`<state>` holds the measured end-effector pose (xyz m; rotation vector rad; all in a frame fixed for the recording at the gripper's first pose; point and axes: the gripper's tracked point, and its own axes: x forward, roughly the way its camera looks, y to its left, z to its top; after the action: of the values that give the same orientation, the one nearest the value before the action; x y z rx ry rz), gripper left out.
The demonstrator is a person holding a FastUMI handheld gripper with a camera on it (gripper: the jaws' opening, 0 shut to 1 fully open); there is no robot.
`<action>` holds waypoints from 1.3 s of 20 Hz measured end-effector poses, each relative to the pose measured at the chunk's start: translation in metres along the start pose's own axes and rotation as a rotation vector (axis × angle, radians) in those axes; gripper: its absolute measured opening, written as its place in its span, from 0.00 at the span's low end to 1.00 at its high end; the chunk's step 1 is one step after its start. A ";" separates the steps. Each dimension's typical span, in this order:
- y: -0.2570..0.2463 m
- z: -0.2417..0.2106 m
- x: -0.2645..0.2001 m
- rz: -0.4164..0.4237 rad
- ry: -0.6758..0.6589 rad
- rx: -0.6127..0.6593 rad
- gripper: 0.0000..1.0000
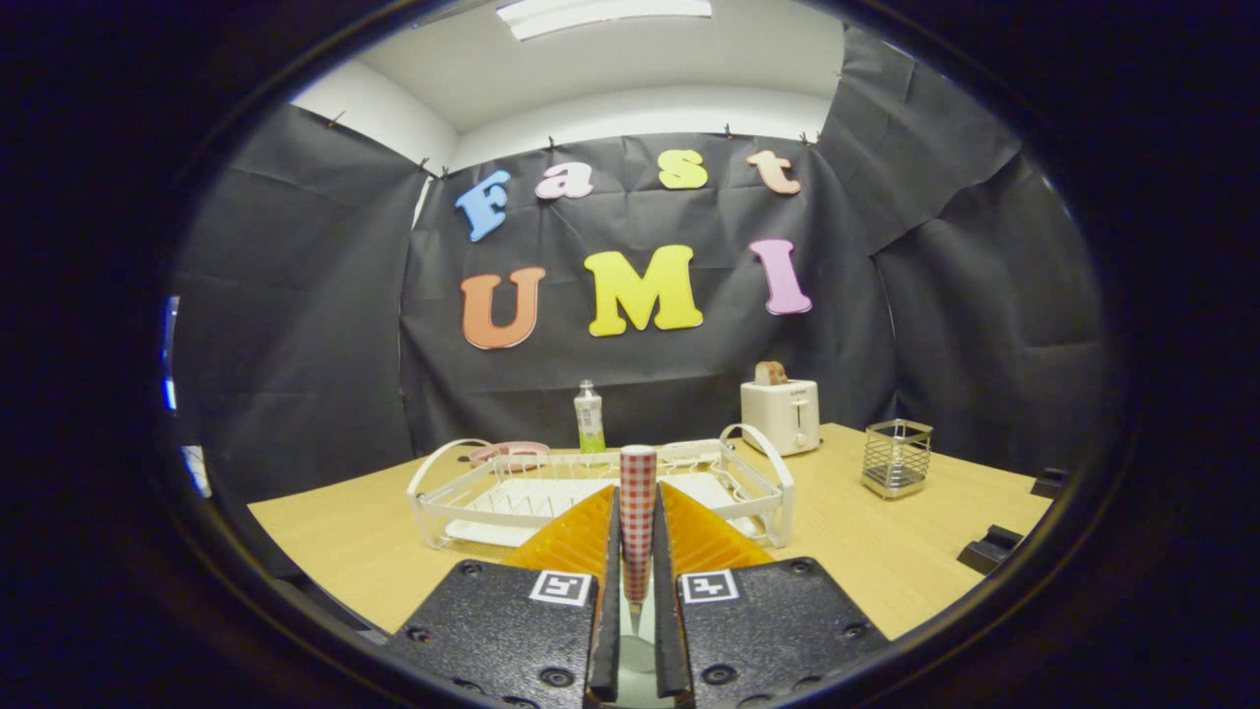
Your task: Take the plate from the dish rack, then take the spoon from the basket and place it into the plate.
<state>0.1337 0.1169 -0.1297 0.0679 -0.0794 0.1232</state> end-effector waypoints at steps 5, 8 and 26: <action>-0.017 -0.004 -0.001 -0.045 0.053 -0.055 0.26; -0.032 -0.006 -0.002 -0.081 0.117 -0.074 0.43; -0.067 0.113 -0.099 -0.025 0.002 -0.116 1.00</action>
<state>0.0357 0.0306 -0.0300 -0.0468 -0.0832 0.0938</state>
